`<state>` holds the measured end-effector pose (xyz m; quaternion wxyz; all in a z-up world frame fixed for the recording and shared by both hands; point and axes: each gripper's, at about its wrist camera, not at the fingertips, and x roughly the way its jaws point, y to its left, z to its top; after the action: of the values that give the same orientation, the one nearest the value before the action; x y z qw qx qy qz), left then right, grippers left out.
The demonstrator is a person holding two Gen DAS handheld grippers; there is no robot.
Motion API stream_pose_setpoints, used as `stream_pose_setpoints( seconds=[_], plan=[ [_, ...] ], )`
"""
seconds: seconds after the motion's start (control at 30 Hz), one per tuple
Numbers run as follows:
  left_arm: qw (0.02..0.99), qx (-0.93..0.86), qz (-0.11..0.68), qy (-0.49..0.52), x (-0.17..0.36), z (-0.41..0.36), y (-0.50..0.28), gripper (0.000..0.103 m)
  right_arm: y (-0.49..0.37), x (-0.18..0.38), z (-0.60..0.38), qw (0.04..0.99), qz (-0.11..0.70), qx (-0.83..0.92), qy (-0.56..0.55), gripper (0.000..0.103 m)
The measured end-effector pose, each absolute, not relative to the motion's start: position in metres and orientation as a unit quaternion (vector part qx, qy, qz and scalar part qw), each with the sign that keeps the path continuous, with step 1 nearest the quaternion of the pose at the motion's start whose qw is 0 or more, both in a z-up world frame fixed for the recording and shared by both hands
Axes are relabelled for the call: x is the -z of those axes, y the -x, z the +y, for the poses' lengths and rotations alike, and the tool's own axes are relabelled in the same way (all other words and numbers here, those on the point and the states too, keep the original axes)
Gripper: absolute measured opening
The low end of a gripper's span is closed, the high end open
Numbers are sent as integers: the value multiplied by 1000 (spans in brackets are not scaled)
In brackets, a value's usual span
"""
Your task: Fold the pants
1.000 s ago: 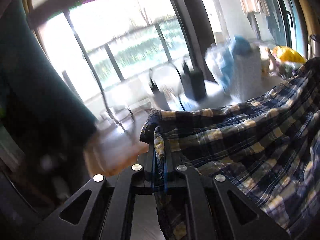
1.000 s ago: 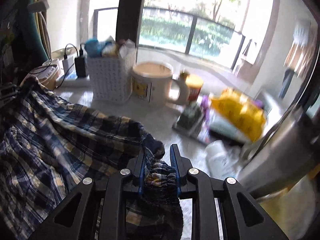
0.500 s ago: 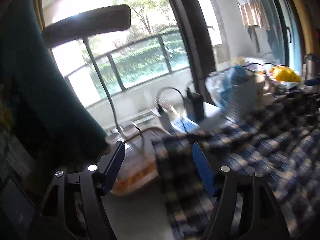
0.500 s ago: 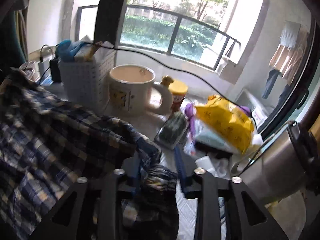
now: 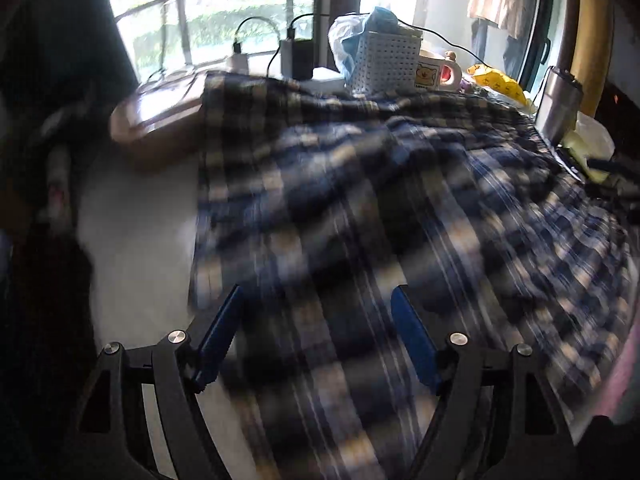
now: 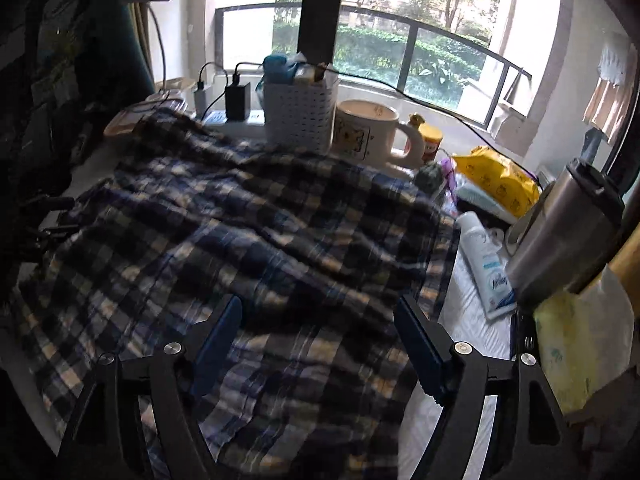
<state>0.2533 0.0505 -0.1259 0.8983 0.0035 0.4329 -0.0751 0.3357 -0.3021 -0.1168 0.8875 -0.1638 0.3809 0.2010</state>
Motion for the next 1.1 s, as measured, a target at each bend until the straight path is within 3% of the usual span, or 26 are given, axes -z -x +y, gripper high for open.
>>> stream_pose_setpoints(
  seconds=[0.27,0.43,0.57,1.0,1.07,1.1],
  plan=[
    [904,86,416,58,125,67,-167,76,-280,117,-388,909,390,-133,60,80],
    [901,92,412,94,130,74,-136,76,-256,124,-404,908,394,-131,58,79],
    [905,108,403,82,129,64,-113,76,-244,131,-408,908,391,-126,79,67],
    [916,98,386,-33,147,19,-110,76,-246,149,-395,902,386,-183,70,65],
    [917,90,386,-48,151,17,-112,69,-251,149,-388,903,380,-189,69,64],
    [916,86,389,-52,154,16,-114,40,-252,148,-385,904,374,-198,66,60]
  ],
)
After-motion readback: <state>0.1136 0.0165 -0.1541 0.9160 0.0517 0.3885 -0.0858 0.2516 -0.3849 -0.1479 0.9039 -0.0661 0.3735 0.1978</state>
